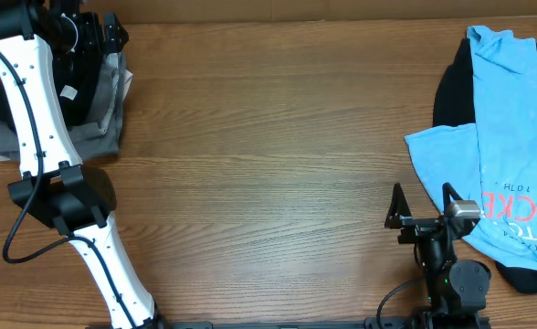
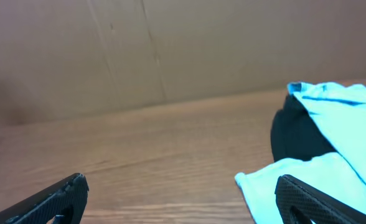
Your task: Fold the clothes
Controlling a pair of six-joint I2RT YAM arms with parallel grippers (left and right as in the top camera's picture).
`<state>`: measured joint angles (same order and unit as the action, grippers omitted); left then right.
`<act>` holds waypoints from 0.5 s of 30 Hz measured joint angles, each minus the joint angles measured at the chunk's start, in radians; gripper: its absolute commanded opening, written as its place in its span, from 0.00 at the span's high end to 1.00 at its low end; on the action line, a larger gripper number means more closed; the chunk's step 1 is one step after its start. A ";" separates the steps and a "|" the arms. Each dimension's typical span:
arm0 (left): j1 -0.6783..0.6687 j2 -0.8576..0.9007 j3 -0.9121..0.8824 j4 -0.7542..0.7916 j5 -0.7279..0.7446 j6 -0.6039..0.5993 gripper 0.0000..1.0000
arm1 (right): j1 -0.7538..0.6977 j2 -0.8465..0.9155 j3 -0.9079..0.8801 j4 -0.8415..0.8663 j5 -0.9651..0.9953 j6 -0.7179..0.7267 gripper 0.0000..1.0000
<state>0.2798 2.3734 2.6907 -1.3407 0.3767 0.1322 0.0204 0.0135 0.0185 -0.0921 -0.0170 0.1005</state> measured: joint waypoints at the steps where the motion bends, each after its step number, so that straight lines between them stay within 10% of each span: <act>1: 0.000 0.000 0.000 0.000 0.000 0.000 0.00 | 0.000 -0.001 0.000 0.004 0.000 0.000 0.00; 15: 0.000 0.000 0.000 0.000 0.000 0.000 0.00 | 0.000 -0.002 0.000 0.002 0.005 0.000 0.00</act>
<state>0.2798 2.3734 2.6907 -1.3407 0.3767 0.1322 0.0204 0.0120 0.0185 -0.0898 -0.0116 0.1005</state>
